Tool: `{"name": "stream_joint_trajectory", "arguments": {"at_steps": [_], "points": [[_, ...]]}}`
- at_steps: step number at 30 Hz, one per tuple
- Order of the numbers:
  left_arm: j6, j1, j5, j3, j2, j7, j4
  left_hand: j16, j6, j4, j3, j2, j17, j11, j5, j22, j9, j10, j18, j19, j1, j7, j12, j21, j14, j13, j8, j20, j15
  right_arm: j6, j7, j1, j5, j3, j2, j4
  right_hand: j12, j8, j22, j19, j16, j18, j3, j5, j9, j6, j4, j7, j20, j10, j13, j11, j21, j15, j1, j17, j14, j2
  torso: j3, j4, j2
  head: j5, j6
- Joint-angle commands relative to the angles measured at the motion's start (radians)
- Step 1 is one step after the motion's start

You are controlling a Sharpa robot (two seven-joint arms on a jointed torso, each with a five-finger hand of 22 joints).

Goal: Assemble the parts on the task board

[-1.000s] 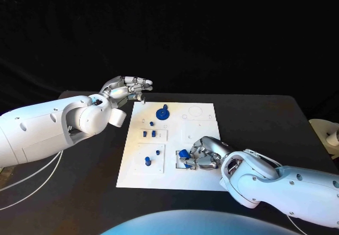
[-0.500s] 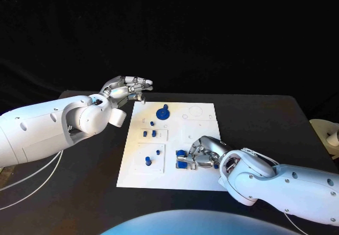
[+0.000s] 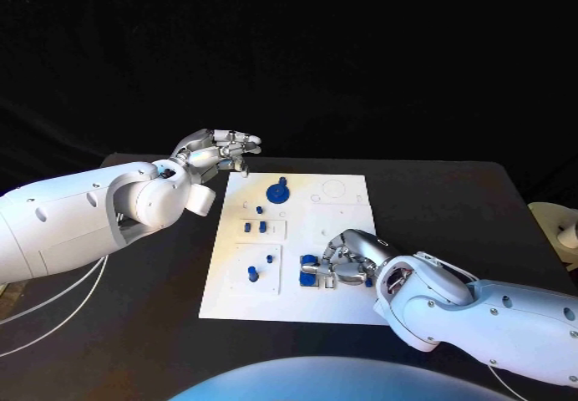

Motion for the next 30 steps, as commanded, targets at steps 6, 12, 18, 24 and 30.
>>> {"name": "stream_joint_trajectory", "arguments": {"at_steps": [6,12,18,24,30], "points": [[0.017,0.001,0.004,0.000,0.000,0.002,0.001,0.004,-0.008,0.005,0.000,0.001,-0.002,0.002,0.004,-0.001,0.001,-0.007,0.006,-0.003,-0.013,0.002,0.007,-0.006,-0.006,0.002,0.007,0.002,0.001,-0.016,0.048,-0.001,-0.030,0.000,-0.038,0.045,0.018,0.004,0.254,0.095,0.006,-0.007,0.043,0.114,0.000,-0.008,-0.042,-0.006,-0.009,0.008,0.074,-0.007,0.024,-0.005,0.220,0.147,0.083,0.045,0.0010,-0.0006,0.000,0.000,0.000],[0.019,0.001,0.004,0.000,0.001,0.001,0.000,0.004,-0.008,0.005,0.000,0.001,-0.002,0.002,0.004,-0.001,0.001,-0.007,0.006,-0.003,-0.013,0.002,0.007,-0.006,-0.006,0.002,0.007,0.002,0.001,-0.004,0.057,-0.001,-0.027,0.000,-0.044,0.055,0.018,0.003,0.255,0.095,0.006,-0.008,0.041,0.105,-0.003,-0.006,-0.030,-0.006,-0.010,0.009,0.076,-0.007,0.026,-0.005,0.245,0.149,0.084,0.038,0.0005,-0.0012,0.000,0.002,0.000],[0.020,0.001,0.004,0.000,0.000,0.000,-0.001,0.004,-0.008,0.005,0.000,0.001,-0.002,0.002,0.004,-0.001,0.001,-0.007,0.006,-0.003,-0.013,0.002,0.007,-0.006,-0.006,0.002,0.007,0.002,0.001,0.011,0.057,-0.001,-0.026,0.000,-0.035,0.050,0.021,0.003,0.256,0.096,0.007,-0.008,0.040,0.101,-0.003,-0.003,-0.023,-0.006,-0.010,0.011,0.079,-0.007,0.028,-0.005,0.253,0.152,0.084,0.036,-0.0006,0.0009,0.000,0.001,-0.001],[0.020,0.001,0.004,0.000,0.000,-0.001,-0.001,0.004,-0.009,0.006,0.001,0.003,-0.002,0.002,0.005,-0.002,0.001,-0.008,0.006,-0.003,-0.013,0.002,0.008,-0.006,-0.006,0.002,0.007,0.002,0.001,0.034,0.051,-0.001,-0.033,0.000,-0.021,0.038,0.022,0.004,0.256,0.096,0.008,-0.008,0.039,0.096,-0.004,0.001,-0.016,-0.008,-0.010,0.012,0.081,-0.009,0.029,-0.006,0.275,0.155,0.085,0.032,-0.0014,0.0012,0.000,0.002,-0.003],[0.020,0.001,0.004,0.000,-0.001,-0.001,-0.001,0.004,-0.009,0.007,0.001,0.004,-0.002,0.002,0.005,-0.002,0.001,-0.008,0.006,-0.003,-0.013,0.002,0.009,-0.007,-0.006,0.002,0.008,0.002,0.001,0.042,0.040,-0.001,-0.048,0.000,-0.014,0.023,0.024,0.004,0.256,0.097,0.009,-0.009,0.044,0.097,-0.006,0.004,-0.013,-0.010,-0.011,0.014,0.084,-0.011,0.030,-0.007,0.304,0.158,0.085,0.035,-0.0007,0.0004,-0.001,0.003,-0.005]]}}
